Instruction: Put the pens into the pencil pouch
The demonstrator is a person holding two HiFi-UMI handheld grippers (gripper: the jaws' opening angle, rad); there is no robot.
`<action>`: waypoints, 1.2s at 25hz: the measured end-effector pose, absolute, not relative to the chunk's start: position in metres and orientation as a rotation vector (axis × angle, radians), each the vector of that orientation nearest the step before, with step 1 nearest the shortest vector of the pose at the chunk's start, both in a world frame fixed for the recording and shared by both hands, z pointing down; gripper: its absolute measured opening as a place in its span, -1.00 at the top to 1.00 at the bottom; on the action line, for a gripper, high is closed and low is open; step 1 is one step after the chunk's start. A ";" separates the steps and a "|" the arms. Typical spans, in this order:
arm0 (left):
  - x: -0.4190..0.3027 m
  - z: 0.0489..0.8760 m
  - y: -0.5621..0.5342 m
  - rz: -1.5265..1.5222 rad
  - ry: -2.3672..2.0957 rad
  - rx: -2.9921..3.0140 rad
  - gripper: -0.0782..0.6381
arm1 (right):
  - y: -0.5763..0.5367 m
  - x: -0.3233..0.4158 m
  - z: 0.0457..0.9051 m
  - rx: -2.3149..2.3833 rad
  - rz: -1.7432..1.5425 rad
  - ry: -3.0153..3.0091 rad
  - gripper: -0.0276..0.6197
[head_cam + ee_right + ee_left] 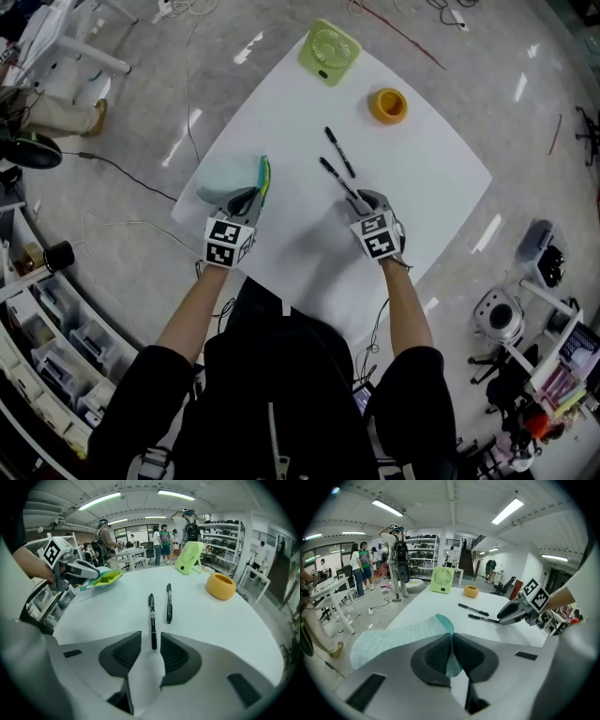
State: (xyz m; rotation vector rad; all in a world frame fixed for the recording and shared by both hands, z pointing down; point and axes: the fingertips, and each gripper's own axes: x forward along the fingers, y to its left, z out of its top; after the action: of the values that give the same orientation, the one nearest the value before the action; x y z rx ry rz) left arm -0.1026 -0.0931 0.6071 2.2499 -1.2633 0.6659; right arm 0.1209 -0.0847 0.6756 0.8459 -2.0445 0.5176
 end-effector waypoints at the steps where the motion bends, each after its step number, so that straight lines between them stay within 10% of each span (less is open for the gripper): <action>1: -0.103 0.607 -0.094 0.662 -1.257 2.251 0.67 | -0.086 0.121 0.678 0.846 0.514 -2.038 0.49; 30: -0.112 0.594 -0.097 0.611 -1.218 2.300 0.67 | -0.081 0.103 0.636 0.733 0.394 -2.111 0.79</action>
State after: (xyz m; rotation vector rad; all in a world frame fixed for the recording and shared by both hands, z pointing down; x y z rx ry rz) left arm -0.1117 -0.0969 0.5944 2.2998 -1.2181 0.6111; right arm 0.1025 -0.0806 0.6357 0.7331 -2.1105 0.3944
